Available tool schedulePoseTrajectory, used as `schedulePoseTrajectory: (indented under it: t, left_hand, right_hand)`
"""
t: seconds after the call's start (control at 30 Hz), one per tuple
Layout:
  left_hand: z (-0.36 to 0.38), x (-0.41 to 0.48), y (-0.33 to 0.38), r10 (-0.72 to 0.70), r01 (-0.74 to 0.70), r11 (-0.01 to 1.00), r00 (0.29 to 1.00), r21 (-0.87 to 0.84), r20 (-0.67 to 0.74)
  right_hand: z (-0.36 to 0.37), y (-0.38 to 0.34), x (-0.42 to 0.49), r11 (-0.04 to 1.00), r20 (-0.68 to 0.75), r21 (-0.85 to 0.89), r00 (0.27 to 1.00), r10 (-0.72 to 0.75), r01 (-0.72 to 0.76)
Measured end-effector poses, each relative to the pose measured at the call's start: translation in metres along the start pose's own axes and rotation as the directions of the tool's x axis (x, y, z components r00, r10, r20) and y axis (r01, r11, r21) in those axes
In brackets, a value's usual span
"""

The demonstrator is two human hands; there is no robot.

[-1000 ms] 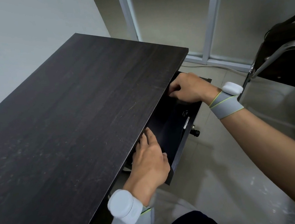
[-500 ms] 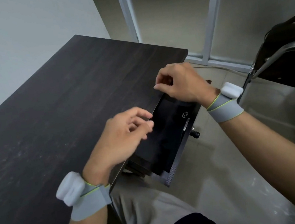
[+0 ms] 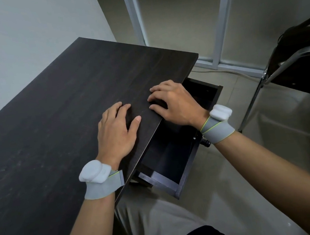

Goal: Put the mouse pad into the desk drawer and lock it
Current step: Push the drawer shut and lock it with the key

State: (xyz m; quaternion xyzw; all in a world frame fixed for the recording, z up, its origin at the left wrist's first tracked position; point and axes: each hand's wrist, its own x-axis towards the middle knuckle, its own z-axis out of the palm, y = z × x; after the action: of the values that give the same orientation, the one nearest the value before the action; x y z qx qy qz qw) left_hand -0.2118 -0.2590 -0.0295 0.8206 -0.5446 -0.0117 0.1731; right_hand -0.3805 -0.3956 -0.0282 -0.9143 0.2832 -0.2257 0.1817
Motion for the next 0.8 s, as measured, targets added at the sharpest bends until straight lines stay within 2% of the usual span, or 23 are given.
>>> schedulePoseTrajectory:
  t: [0.33,0.43,0.67,0.8]
  left_hand:
    - [0.003,0.000,-0.004,0.006,-0.006,1.000,0.999,0.006,-0.033]
    - [0.002,0.001,-0.004,0.004,-0.004,1.000,0.999,0.006,-0.032]
    - [0.003,0.003,-0.005,-0.005,0.005,1.000,0.999,-0.014,-0.033]
    - [0.004,0.003,-0.004,-0.004,0.003,1.000,0.999,-0.027,-0.037]
  right_hand:
    - [0.002,0.002,-0.002,0.998,-0.022,0.051,0.999,0.024,-0.023]
    - [0.001,0.004,-0.007,0.995,-0.079,0.089,0.996,0.043,-0.036]
    - [-0.014,0.011,-0.029,0.968,-0.234,0.227,0.959,0.159,-0.105]
    - [-0.023,0.018,-0.048,0.933,-0.304,0.301,0.908,0.289,-0.196]
